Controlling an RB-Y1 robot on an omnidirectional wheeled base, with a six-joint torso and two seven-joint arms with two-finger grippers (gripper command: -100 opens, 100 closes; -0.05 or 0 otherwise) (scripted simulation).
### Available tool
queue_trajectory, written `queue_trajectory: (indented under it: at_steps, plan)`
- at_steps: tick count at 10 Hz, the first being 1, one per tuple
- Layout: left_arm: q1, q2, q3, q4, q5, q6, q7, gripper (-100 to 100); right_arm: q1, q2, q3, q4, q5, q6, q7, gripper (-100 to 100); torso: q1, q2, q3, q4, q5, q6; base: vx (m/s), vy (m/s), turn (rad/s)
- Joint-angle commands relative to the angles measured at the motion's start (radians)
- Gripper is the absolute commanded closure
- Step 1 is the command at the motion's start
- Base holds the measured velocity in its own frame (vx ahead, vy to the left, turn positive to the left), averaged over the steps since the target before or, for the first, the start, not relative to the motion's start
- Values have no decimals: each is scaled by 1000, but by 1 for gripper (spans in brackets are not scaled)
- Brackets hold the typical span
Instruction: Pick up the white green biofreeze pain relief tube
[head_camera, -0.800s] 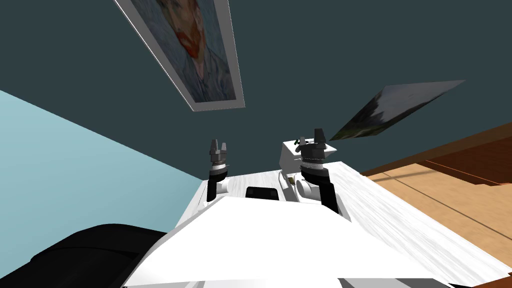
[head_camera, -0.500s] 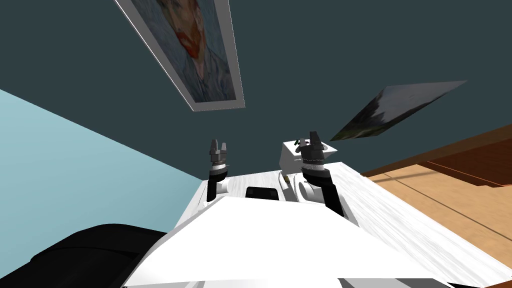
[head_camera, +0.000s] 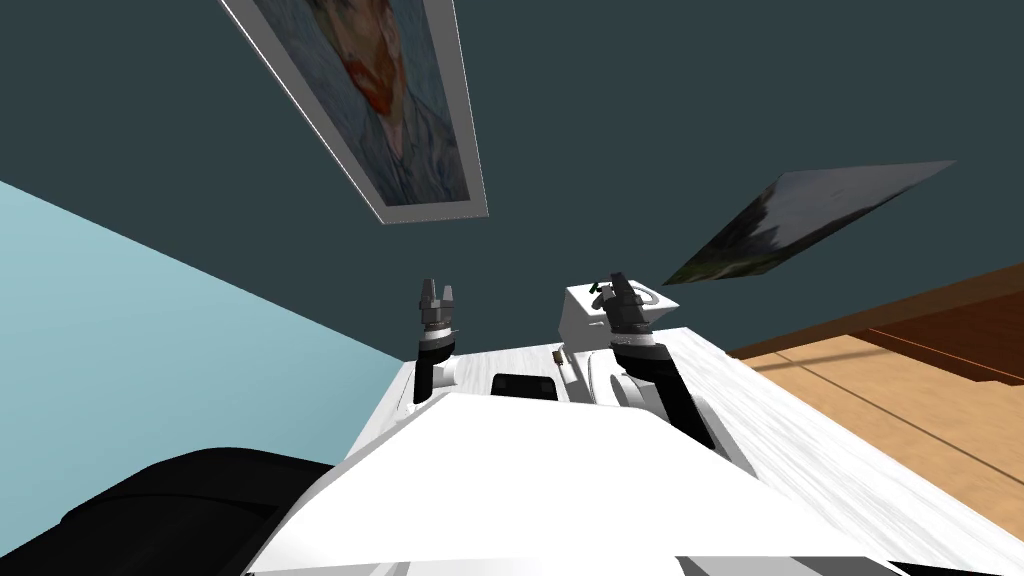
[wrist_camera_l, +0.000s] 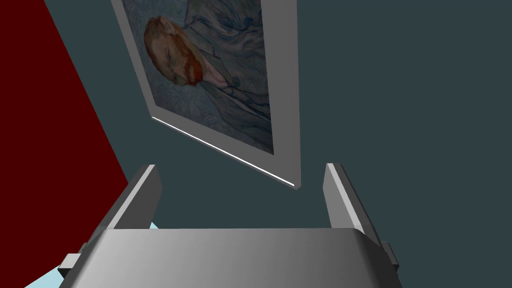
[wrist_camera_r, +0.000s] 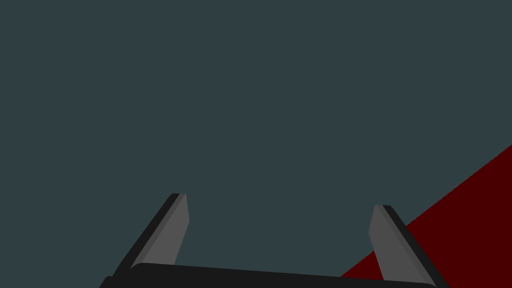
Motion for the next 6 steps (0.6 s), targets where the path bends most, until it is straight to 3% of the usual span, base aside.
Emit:
queue_trajectory:
  at_steps: [1,5,6]
  plan:
    - [0,0,0,0,0,0,0,0,26,-21,-18,-9,-2,50,20,-100,0,0,0,0,0,0,57,-37,25]
    - [0,0,0,0,0,0,0,0,107,-52,-61,-31,-5,170,72,-100,0,0,0,0,0,0,61,-34,24]
    - [0,0,0,0,0,0,0,0,107,-52,-61,-31,-5,178,72,-100,0,0,0,0,0,0,49,-22,9]
